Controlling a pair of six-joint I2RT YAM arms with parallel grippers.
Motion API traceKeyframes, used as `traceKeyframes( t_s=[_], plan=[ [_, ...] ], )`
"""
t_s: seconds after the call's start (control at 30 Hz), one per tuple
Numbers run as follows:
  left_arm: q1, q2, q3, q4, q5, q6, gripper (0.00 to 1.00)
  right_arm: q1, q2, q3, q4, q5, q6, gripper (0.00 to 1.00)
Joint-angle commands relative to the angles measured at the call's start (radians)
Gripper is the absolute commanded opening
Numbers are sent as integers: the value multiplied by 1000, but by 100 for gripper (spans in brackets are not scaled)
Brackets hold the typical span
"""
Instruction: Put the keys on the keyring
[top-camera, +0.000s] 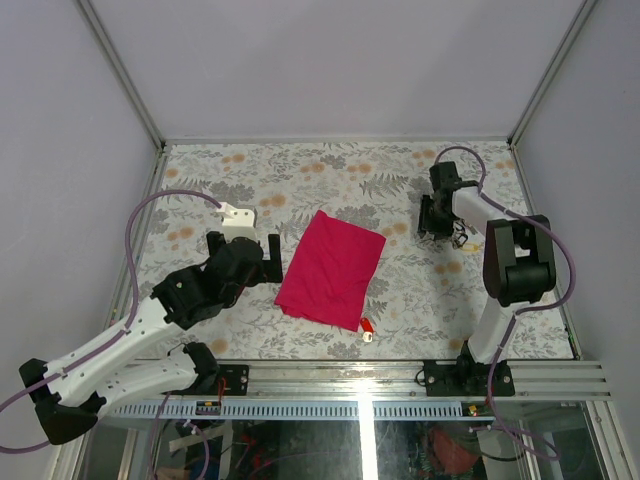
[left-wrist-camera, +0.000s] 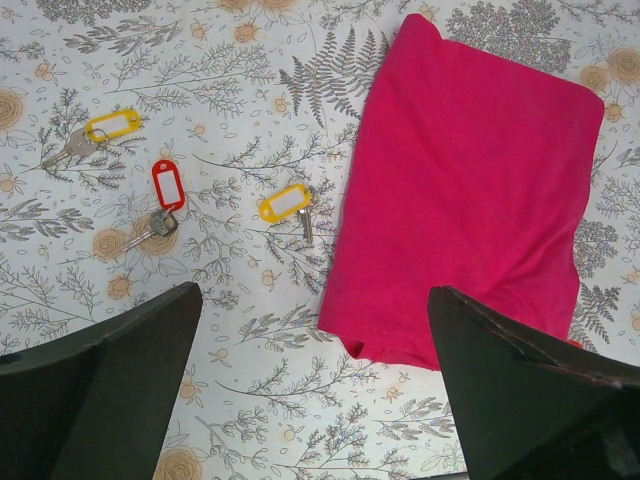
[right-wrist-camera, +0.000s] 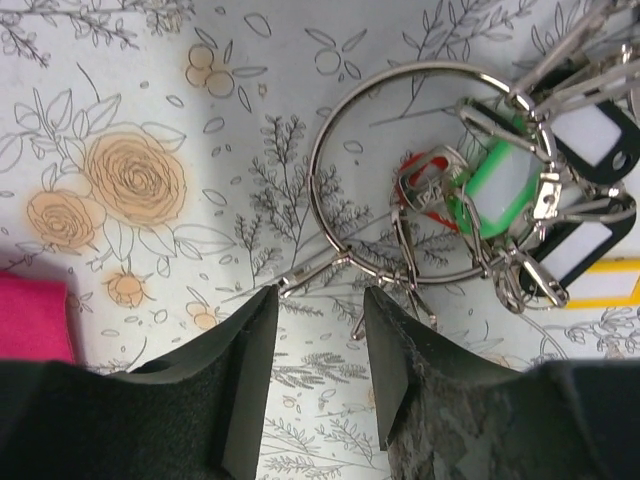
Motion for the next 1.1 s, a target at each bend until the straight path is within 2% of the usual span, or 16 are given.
traceKeyframes(
  t_s=[0.0,0.47,0.8,1.07],
  plan=[
    [4,1,-7,54,1,14,100,10,-96,-44,24,28,32,46],
    [5,9,-6,56,9,17,100,13,-138,-158,28,41,54,41],
    [3,14,-5,57,12,19,100,13,-88,-129,47,95,47,39],
    [4,18,-7,55,9,19,100,12,-50,-114,43,115,35,32]
  ],
)
